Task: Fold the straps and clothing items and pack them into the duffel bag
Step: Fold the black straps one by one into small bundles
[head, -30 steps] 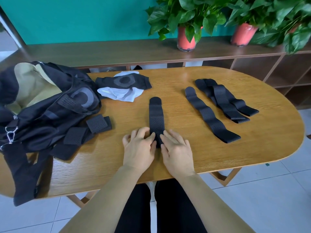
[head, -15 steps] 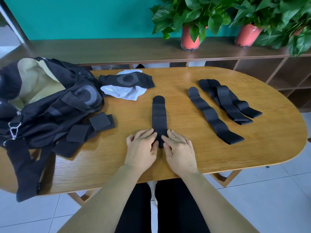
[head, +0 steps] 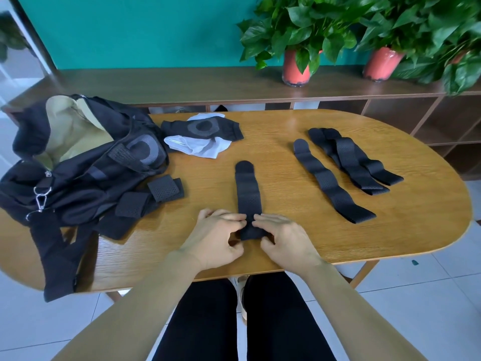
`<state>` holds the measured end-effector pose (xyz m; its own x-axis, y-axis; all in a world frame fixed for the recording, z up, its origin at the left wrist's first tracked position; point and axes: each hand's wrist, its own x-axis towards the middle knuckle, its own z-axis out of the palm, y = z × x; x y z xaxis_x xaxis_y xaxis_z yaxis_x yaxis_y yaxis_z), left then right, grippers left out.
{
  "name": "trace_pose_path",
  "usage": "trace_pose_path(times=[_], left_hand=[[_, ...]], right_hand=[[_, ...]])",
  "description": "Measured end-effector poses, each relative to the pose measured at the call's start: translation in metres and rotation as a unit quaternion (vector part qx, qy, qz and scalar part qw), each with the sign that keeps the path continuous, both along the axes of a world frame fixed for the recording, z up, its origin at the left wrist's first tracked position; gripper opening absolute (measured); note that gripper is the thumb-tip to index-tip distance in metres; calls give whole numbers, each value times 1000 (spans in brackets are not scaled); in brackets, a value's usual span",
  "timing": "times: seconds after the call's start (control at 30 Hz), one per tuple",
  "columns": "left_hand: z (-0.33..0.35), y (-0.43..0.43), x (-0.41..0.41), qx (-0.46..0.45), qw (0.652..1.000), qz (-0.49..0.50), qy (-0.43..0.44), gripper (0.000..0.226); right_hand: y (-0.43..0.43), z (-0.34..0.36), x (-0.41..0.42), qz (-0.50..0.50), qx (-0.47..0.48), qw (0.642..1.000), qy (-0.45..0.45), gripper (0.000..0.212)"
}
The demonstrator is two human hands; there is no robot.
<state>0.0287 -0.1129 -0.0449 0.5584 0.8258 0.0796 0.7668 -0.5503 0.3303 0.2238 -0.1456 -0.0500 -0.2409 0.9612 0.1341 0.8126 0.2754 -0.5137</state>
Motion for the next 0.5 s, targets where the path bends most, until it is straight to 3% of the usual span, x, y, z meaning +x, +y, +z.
trace_pose_path(times=[0.07,0.17,0.23,0.3,0.5], left_hand=[[-1,1,1,-25,999,24,-25,43],[0,4,8,-35,995,74,-58,15],[1,6,15,-28,988,127,-88,36],[-1,8,21,-8,978,167,-125,46],[-1,16,31,4,965,226,-133,52]], right_hand=[[5,2,1,-36,-18,997,64,39],[16,4,-3,-112,-58,976,180,26],[23,3,-9,-163,-53,960,222,9],[27,2,-16,-209,-30,950,229,11],[38,-6,-29,-269,8,946,182,18]])
